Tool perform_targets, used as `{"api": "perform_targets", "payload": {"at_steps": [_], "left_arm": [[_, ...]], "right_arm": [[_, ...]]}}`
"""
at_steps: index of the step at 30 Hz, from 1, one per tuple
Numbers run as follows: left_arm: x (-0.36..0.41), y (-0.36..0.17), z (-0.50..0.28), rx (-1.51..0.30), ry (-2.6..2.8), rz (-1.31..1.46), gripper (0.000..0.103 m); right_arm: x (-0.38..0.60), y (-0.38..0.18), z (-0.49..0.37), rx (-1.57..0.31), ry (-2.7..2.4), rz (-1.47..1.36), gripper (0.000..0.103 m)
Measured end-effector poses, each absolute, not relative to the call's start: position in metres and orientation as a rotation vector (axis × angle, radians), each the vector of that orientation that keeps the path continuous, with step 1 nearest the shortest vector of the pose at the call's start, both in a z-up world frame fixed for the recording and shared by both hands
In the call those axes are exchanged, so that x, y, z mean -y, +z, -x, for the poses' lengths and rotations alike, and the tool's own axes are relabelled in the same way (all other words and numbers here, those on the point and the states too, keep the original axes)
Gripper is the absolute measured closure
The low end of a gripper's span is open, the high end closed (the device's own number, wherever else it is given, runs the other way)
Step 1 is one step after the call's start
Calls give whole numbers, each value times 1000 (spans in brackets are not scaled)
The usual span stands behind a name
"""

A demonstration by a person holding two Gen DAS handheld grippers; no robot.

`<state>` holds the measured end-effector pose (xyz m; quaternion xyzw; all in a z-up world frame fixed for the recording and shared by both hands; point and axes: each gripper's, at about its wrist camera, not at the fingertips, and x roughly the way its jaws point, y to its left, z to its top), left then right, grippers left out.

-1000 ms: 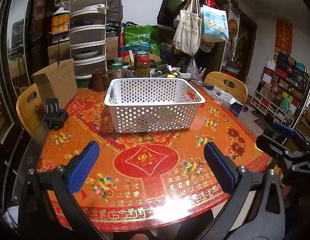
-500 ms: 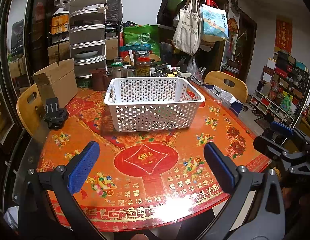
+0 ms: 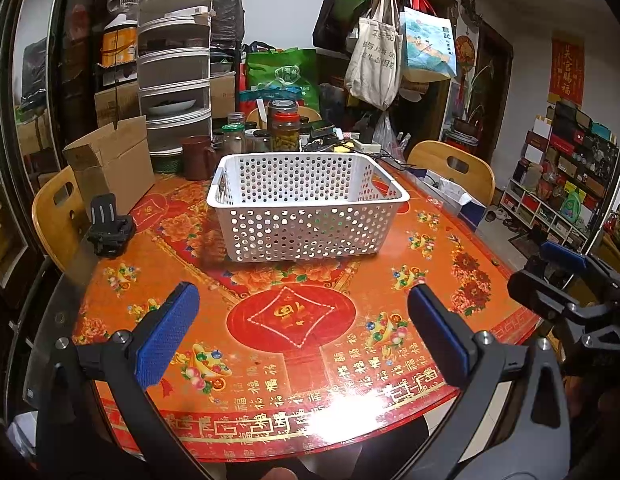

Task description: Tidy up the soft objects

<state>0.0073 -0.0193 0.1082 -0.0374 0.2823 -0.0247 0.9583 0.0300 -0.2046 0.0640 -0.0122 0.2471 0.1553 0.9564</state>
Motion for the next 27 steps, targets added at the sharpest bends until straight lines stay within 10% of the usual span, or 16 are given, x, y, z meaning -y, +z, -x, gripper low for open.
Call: {"api": "perform_targets", "payload": {"at_steps": [27], "left_arm": [[23, 101, -10, -583, -57, 77, 0]], "right_arm": [[201, 66, -28, -501, 327, 27, 0]]}}
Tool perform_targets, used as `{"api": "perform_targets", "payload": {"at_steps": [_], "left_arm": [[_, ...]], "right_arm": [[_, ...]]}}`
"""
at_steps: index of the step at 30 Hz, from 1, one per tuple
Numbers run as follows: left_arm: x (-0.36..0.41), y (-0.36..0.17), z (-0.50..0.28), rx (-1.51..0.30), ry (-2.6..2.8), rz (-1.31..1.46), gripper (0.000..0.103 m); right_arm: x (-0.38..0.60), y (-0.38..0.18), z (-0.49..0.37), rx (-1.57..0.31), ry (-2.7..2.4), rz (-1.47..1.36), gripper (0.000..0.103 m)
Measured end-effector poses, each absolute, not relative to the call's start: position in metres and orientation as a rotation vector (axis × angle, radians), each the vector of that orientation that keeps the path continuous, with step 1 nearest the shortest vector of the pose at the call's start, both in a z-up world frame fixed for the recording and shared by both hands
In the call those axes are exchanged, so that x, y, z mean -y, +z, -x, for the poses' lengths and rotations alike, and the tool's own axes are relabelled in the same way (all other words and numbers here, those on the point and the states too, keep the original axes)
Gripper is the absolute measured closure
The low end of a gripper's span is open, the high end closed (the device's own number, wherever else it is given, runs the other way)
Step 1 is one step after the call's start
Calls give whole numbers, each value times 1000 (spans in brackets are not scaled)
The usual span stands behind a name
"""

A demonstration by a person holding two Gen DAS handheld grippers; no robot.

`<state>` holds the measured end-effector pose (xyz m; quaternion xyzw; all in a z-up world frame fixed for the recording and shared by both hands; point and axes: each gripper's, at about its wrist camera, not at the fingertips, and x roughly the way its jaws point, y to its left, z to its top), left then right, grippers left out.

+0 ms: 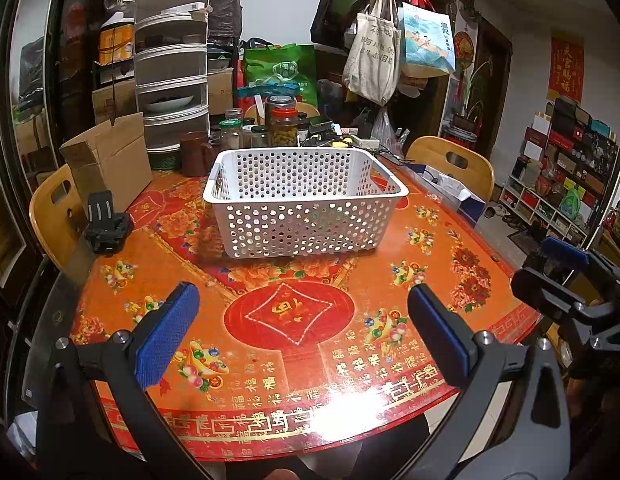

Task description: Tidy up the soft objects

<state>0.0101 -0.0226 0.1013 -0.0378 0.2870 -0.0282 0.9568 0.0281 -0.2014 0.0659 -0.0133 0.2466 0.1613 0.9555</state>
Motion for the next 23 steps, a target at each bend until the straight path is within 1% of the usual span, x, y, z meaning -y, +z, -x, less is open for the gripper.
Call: {"api": "perform_targets", "payload": {"at_steps": [14, 23], "left_arm": [[22, 93, -11, -591, -68, 72, 0], [22, 97, -8, -554, -65, 47, 0]], "right_arm": [[201, 66, -28, -500, 328, 27, 0], [198, 63, -29, -506, 331, 25, 0]]}}
